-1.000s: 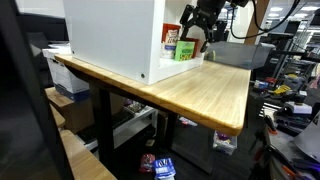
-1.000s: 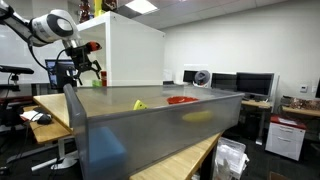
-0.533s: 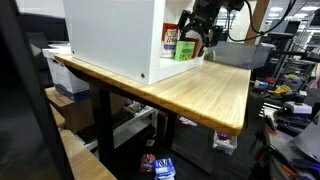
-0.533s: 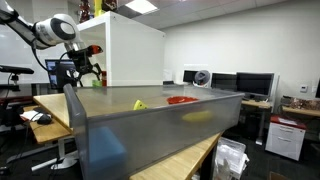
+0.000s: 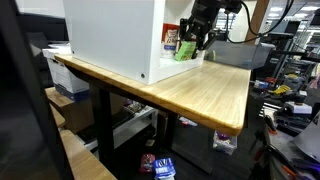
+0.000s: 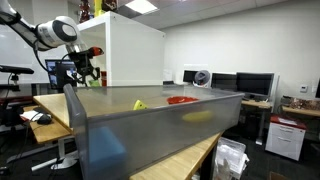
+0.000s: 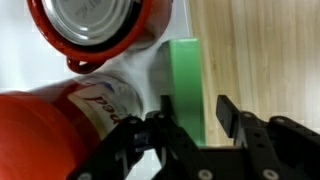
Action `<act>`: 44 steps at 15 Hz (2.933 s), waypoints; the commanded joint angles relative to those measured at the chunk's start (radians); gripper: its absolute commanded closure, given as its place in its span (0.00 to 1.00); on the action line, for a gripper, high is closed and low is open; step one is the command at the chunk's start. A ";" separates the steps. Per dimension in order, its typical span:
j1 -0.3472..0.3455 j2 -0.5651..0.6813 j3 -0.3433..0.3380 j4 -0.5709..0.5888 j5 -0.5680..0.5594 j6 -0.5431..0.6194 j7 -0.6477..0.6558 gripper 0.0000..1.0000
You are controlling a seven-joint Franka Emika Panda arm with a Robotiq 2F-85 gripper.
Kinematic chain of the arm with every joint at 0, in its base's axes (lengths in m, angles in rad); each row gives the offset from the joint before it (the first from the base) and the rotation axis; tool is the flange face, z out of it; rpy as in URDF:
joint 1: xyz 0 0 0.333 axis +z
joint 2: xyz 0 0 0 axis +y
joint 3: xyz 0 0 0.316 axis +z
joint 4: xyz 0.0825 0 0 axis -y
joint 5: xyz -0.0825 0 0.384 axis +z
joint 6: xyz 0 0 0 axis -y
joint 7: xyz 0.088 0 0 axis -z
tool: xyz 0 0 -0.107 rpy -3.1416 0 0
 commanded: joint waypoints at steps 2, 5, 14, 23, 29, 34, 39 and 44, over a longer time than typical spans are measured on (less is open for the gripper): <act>-0.017 0.004 0.012 0.002 -0.010 0.009 -0.032 0.81; -0.017 -0.020 0.036 0.015 -0.026 -0.076 0.009 0.96; -0.004 -0.133 0.083 0.077 -0.020 -0.331 0.051 0.94; 0.036 -0.250 0.067 0.140 0.061 -0.589 0.027 0.94; 0.036 -0.289 0.047 0.216 0.120 -0.728 0.042 0.94; 0.026 -0.284 0.035 0.318 0.140 -0.845 0.070 0.94; 0.013 -0.274 0.017 0.439 0.146 -0.925 0.114 0.94; -0.009 -0.247 0.006 0.581 0.126 -0.997 0.166 0.94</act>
